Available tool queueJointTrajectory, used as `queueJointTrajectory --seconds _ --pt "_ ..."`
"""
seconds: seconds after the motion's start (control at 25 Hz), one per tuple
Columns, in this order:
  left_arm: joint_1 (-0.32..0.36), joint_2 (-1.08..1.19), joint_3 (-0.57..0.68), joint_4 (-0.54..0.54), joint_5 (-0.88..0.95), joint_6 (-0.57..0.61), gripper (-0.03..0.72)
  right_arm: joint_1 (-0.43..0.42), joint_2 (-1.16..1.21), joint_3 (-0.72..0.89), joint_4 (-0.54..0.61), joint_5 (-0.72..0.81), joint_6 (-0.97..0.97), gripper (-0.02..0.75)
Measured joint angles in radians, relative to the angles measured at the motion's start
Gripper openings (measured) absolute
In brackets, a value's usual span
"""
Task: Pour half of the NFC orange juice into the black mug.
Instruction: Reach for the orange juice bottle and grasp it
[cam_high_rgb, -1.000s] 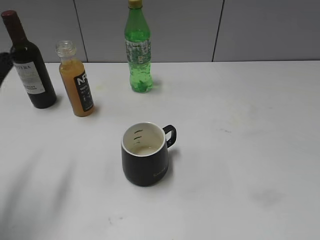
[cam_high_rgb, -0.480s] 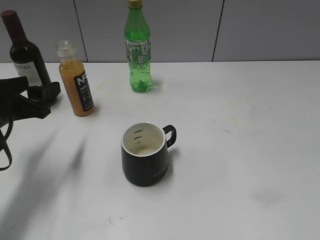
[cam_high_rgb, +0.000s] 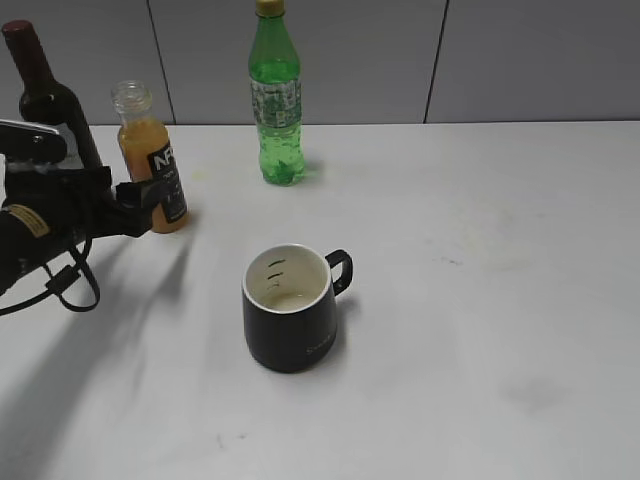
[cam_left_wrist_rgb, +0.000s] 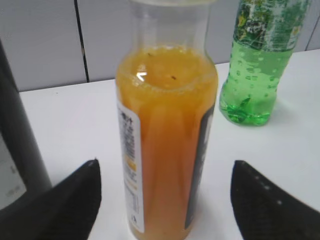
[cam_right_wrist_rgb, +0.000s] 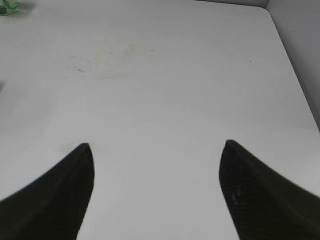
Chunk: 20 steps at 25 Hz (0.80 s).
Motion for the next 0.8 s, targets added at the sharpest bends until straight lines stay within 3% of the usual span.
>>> queueJointTrajectory --seconds 0.32,0.8 --pt "0.000 0.123 -0.158 0.000 0.003 0.000 0.614 0.000 0.000 0.000 0.000 0.000 0.000 0.592" --pt "0.000 0.251 -0.291 0.027 0.002 -0.001 0.599 0.000 0.000 0.000 0.000 0.000 0.000 0.592"
